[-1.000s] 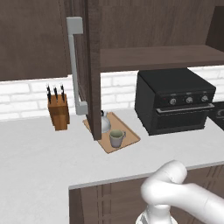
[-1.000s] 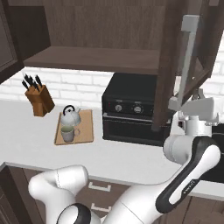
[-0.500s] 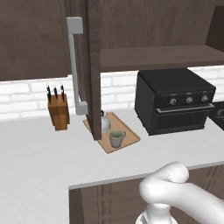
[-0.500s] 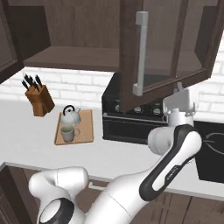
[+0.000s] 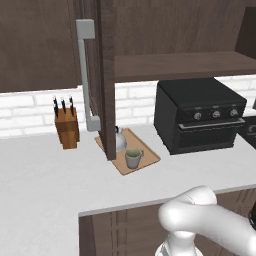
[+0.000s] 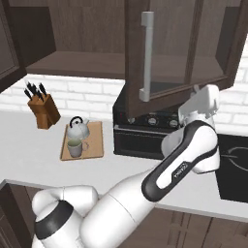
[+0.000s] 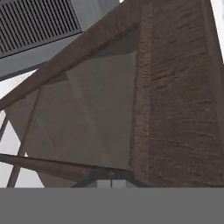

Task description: Pick the kettle from the counter and place it on the tray. Then pick the mug from the cabinet and place it on the tray. Then close the cabinet doors.

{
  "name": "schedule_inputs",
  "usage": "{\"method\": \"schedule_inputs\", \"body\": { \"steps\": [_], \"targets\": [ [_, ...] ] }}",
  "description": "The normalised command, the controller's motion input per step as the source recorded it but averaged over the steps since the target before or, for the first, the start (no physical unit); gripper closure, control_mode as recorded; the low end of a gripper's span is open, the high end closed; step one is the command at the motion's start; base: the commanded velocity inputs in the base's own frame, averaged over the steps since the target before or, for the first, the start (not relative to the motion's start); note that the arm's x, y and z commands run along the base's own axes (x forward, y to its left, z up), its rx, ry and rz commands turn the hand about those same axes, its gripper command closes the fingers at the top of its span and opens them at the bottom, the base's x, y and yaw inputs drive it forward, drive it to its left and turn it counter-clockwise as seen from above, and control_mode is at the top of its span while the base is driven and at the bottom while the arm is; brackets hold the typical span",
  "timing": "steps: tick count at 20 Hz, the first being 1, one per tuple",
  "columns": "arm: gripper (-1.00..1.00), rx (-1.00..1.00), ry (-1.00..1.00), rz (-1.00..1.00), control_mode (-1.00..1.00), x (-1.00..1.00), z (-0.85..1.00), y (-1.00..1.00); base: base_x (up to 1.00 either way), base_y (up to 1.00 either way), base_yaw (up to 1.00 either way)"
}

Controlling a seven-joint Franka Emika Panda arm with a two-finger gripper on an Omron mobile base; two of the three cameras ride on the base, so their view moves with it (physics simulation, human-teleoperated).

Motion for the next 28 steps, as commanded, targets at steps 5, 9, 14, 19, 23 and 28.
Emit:
{"method": "schedule_inputs", "body": {
  "steps": [5,9,14,19,23,28],
  "targets": [
    [1.00,-0.02,0.06,0.02,-1.00,0.01,0.77,0.07,0.00,0.00,0.00],
    [1.00,-0.03,0.00,0.05,-1.00,0.01,0.77,0.33,0.00,0.00,0.00],
    [1.00,-0.05,0.00,0.09,-1.00,0.00,0.75,0.52,0.00,0.00,0.00],
    [1.00,-0.08,0.00,0.07,-1.00,0.00,0.80,0.78,0.00,0.00,0.00],
    [1.00,-0.10,0.00,0.03,-1.00,0.00,0.95,0.79,0.00,0.00,0.00],
    [1.00,-0.15,0.00,0.00,-1.00,0.00,0.91,0.92,0.00,0.00,0.00]
  ]
}}
